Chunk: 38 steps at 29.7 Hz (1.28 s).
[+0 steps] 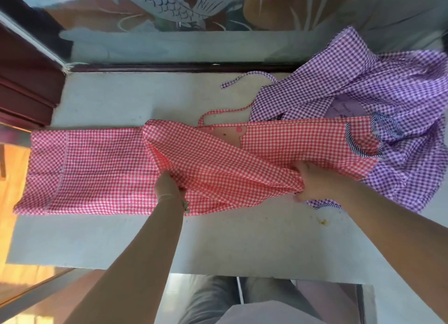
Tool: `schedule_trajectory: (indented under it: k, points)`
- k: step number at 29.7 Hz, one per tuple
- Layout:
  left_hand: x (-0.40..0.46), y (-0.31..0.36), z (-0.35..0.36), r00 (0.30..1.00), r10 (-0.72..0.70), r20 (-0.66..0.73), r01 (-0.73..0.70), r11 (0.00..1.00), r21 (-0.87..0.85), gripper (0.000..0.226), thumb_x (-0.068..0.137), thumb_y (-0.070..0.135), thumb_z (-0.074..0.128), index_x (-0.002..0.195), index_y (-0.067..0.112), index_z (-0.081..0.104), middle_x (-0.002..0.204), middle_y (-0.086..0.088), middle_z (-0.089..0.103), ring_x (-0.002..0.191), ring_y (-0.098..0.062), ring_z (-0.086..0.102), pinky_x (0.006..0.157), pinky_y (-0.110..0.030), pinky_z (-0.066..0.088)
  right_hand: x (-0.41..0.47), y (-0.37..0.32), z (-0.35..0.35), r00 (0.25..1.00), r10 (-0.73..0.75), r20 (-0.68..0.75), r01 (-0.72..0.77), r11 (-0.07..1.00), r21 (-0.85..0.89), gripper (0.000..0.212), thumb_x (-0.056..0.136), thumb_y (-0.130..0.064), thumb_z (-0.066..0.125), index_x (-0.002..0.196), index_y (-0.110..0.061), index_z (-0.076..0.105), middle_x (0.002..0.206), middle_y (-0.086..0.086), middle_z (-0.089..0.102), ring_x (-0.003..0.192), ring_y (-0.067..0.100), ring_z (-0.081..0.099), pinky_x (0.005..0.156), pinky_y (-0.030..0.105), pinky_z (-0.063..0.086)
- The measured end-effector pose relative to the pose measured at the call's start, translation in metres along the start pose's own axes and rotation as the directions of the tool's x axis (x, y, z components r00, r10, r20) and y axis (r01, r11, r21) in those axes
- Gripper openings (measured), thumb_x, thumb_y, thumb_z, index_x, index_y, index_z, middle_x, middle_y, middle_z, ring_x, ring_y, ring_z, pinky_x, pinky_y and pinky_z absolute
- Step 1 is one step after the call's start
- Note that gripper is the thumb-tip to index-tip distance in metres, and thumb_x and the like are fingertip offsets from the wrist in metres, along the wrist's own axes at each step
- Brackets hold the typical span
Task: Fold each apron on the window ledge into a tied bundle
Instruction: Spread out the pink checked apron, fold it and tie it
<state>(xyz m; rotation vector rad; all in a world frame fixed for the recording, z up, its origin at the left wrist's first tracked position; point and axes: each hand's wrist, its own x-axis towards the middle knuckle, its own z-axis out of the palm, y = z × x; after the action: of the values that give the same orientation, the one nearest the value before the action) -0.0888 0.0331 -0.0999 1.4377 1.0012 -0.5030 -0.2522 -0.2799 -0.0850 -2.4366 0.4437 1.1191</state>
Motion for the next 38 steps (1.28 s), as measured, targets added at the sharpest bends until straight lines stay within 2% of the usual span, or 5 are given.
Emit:
schedule_trajectory:
  k: [12, 15, 20, 29, 38]
  points:
    - [-0.012, -0.02, -0.023, 0.834, 0.376, -0.405, -0.238, 0.906, 0.351, 0.042, 0.088, 0.01, 0.056, 0.127, 0.004, 0.045, 0.124, -0.017, 0.05, 0.115, -0.03, 0.05, 0.097, -0.043, 0.046, -0.002, 0.025, -0.009, 0.874, 0.004, -0.487, 0.026, 0.998, 0.054, 0.042, 0.088, -0.027, 0.063, 0.123, -0.013, 0.046, 0.119, 0.007, 0.055, 0.098, 0.025, 0.059, 0.08, 0.042, 0.053]
    - [-0.039, -0.038, -0.011, 0.493, 0.862, 0.122, -0.633, 0.259, 0.73, 0.032, 0.085, 0.013, 0.064, 0.115, 0.007, 0.056, 0.118, -0.014, 0.054, 0.108, -0.028, 0.049, 0.098, -0.043, 0.044, -0.005, 0.033, -0.001, 0.83, -0.113, -0.546, 0.042, 0.989, -0.141, 0.056, 0.081, -0.027, 0.07, 0.127, -0.009, 0.043, 0.122, 0.014, 0.049, 0.099, 0.03, 0.056, 0.073, 0.041, 0.054]
    - [-0.051, -0.087, 0.009, 0.016, 0.409, 0.913, -0.789, -0.555, 0.263, 0.032, 0.095, 0.04, 0.044, 0.114, 0.019, 0.058, 0.117, -0.005, 0.062, 0.107, -0.025, 0.056, 0.094, -0.046, 0.047, -0.015, 0.051, 0.021, 0.726, -0.308, -0.615, 0.076, 0.925, -0.373, 0.064, 0.068, -0.028, 0.079, 0.121, -0.011, 0.046, 0.115, 0.016, 0.052, 0.101, 0.035, 0.054, 0.082, 0.048, 0.051]
    - [-0.04, -0.099, 0.02, 0.599, 0.101, 0.795, -0.641, -0.534, 0.551, 0.067, 0.077, 0.069, -0.021, 0.14, 0.047, -0.026, 0.154, 0.008, -0.025, 0.141, -0.029, -0.025, 0.108, -0.065, -0.012, -0.019, 0.056, 0.013, 0.636, -0.184, -0.75, 0.068, 0.981, -0.183, 0.009, 0.087, -0.013, 0.061, 0.091, -0.007, 0.065, 0.093, 0.007, 0.06, 0.09, 0.03, 0.055, 0.081, 0.044, 0.044]
    - [-0.048, -0.1, 0.027, 0.682, 0.061, 0.729, -0.589, -0.545, 0.597, 0.087, 0.084, 0.076, 0.026, 0.144, 0.04, -0.026, 0.154, 0.005, -0.032, 0.142, -0.03, -0.027, 0.108, -0.071, -0.004, -0.015, 0.06, -0.03, 0.812, 0.164, -0.56, -0.153, 0.986, 0.067, 0.038, 0.1, -0.042, 0.038, 0.079, -0.014, 0.052, 0.07, 0.003, 0.057, 0.06, 0.022, 0.05, 0.054, 0.03, 0.033]
